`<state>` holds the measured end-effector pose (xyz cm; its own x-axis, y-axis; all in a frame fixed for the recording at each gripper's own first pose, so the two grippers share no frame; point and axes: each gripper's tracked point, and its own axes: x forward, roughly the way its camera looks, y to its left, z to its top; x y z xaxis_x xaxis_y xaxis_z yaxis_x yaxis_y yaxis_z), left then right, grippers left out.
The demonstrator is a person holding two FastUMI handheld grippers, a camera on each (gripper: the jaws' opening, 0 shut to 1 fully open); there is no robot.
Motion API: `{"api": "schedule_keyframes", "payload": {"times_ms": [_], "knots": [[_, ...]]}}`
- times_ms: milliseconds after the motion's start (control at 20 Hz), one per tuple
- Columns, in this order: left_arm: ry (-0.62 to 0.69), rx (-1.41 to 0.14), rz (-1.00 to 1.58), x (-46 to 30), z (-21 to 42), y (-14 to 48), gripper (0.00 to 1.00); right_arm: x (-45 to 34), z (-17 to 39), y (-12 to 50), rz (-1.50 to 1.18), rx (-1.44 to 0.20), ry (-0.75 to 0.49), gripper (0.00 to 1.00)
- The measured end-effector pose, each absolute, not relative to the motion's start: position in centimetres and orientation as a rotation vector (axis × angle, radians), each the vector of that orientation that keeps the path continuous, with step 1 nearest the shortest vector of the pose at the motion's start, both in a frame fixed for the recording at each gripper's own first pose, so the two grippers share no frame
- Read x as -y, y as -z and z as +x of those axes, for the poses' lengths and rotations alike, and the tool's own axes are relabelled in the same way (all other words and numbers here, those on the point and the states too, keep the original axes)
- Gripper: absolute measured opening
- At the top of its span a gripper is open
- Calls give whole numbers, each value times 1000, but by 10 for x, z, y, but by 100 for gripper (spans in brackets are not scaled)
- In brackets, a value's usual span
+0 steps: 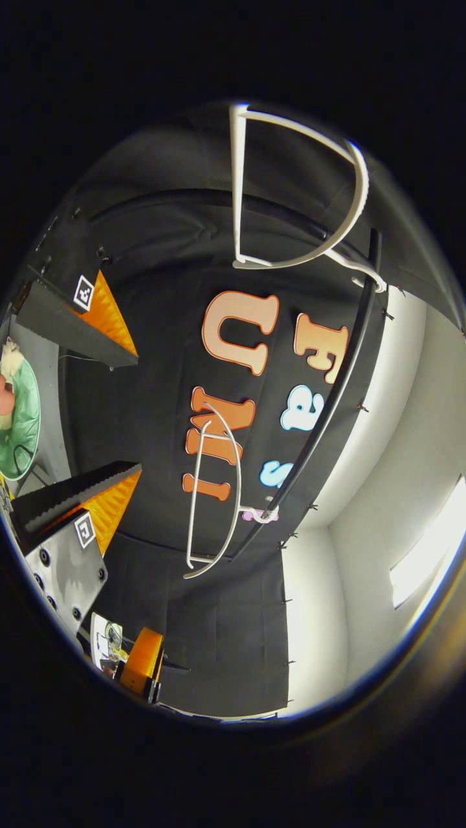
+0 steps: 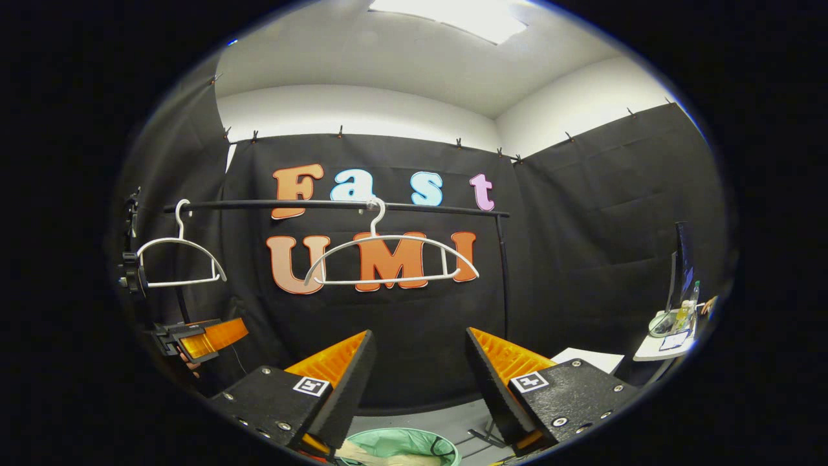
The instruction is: Grasp the clothes on the hanger with both hands and then place them into the laundry hamper below.
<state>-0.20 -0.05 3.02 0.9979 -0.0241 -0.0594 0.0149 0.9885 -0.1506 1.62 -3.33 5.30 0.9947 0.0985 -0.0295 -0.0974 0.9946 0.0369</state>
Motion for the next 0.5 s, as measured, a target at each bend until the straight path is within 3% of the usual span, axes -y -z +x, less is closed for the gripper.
{"api": "schedule_keyframes", "payload": {"times_ms": [500], "knots": [[29,-54,-133,5,7,-33,97,38,25,-44,47,-42,-78,86]]}}
